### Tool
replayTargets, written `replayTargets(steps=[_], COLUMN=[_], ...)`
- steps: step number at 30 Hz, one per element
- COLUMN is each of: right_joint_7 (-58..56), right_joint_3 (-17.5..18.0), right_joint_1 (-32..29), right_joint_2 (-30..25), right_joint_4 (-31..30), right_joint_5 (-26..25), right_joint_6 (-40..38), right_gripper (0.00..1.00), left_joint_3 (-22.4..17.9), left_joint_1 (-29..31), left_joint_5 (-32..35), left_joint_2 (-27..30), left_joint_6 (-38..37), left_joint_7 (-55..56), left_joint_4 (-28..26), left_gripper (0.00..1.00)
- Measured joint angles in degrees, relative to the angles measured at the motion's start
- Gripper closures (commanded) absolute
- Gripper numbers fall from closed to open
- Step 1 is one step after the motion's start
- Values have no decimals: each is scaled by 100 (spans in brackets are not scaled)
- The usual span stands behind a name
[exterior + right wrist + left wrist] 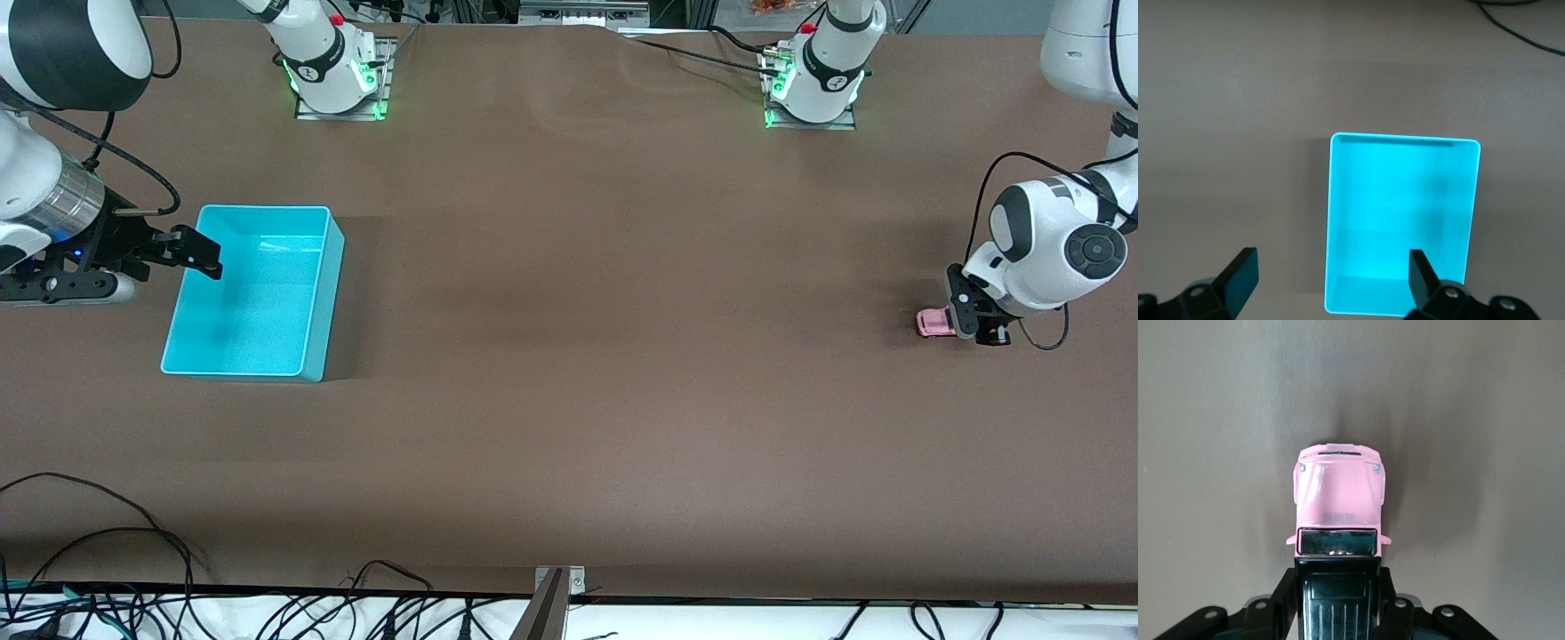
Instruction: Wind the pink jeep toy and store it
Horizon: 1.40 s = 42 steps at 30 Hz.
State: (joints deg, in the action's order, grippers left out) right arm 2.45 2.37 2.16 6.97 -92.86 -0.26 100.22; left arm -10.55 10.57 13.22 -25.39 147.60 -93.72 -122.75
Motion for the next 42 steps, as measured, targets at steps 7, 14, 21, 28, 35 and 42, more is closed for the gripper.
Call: replayTargets(steps=[7,14,21,28,35,42], right_joint_7=[0,0,0,0,0,0], right_joint_3=[0,0,0,0,0,0], right_joint_1=[0,0,0,0,0,0], right_joint_2=[0,0,0,0,0,0], right_joint_4=[0,0,0,0,0,0], right_joint_5=[0,0,0,0,0,0], right_joint_6=[0,0,0,0,0,0], right_gripper=[0,0,0,0,0,0], left_joint_3=[-209,-527,-717,-907,-982,-980], left_joint_1=[3,5,3,16,101,99], left_joint_5=[-1,-3,-3,-4,-31,-33], left_joint_2=[-38,-113,-158,-230,-278,-278], left_joint_6=[99,354,404,601,767,770], left_joint_7=[-15,-309,-432,-539,-697,-727], left_joint_4=[0,0,3,6,20,23], left_gripper=[100,100,100,100,93,0])
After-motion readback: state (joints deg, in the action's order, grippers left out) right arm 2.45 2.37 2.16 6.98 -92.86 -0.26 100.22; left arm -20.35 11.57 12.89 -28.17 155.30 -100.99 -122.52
